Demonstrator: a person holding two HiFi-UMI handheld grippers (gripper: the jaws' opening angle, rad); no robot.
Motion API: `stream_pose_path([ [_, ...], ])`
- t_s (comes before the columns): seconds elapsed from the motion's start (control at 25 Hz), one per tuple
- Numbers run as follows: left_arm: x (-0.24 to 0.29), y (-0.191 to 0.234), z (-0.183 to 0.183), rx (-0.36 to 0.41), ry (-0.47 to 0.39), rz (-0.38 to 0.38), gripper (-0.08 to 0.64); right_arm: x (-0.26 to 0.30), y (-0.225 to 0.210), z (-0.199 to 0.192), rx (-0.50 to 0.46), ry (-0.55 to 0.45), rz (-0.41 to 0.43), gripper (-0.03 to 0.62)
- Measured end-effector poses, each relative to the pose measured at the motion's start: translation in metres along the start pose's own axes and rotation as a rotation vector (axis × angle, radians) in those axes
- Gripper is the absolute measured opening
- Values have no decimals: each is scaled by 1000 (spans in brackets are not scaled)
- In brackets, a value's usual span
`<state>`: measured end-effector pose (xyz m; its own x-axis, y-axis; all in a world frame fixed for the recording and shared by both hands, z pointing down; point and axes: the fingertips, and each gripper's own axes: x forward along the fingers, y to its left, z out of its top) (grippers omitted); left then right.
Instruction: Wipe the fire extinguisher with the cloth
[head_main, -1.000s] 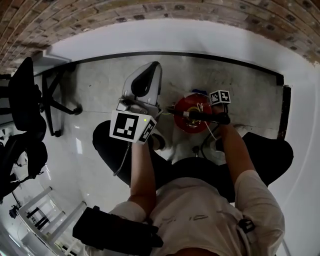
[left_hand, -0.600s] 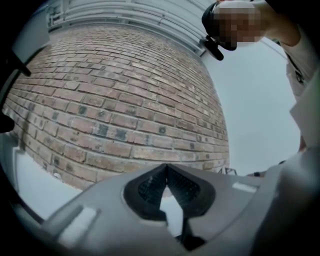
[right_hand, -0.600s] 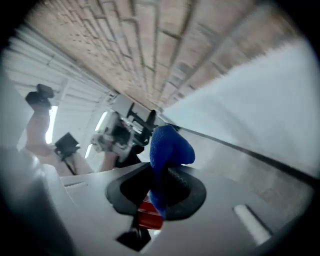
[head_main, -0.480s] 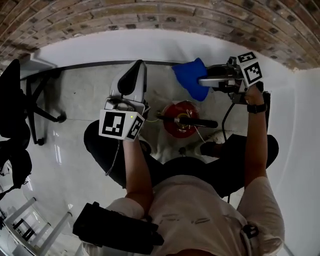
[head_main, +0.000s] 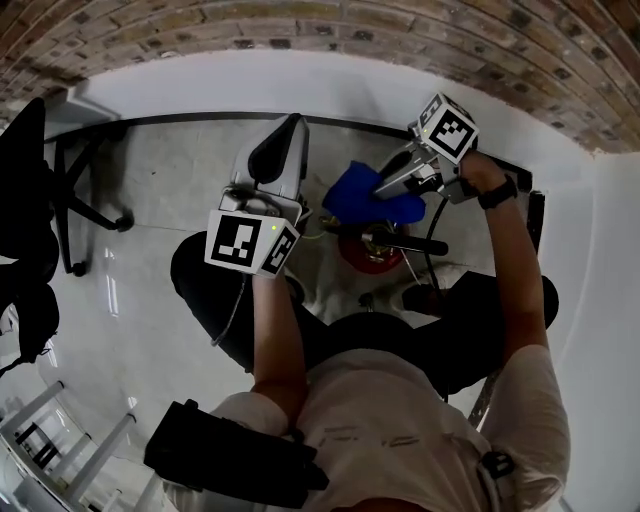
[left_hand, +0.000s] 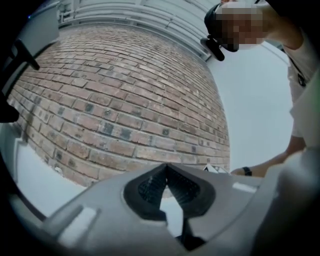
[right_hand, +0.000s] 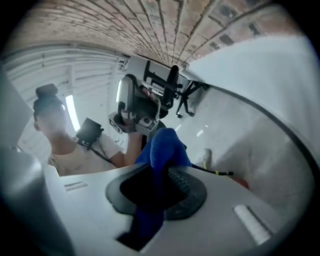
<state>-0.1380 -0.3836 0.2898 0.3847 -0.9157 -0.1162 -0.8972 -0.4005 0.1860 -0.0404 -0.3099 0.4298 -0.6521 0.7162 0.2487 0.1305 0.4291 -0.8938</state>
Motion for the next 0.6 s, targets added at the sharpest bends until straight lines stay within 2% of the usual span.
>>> stream_pose_path([
  [0.08, -2, 1, -1, 1, 4, 5, 0, 0, -13, -1, 20, -29, 70, 61],
  [0.12, -2, 2, -2, 2, 6, 9, 0, 1, -32, -8, 52, -21, 53, 60],
  [0.24, -4, 5, -5, 8, 19, 18, 0, 17, -115, -59, 226, 100, -67, 60],
  [0.32, -4, 6, -8, 11, 30, 24, 0, 30, -171, -94, 295, 155, -149, 60],
  [0.44, -2, 10, -11, 3, 38, 34, 0, 46, -253, -144, 273, 245, -319, 58],
  [0.6, -4, 16, -14, 10, 51, 51, 0, 63, -336, -187, 289, 273, -492, 55],
])
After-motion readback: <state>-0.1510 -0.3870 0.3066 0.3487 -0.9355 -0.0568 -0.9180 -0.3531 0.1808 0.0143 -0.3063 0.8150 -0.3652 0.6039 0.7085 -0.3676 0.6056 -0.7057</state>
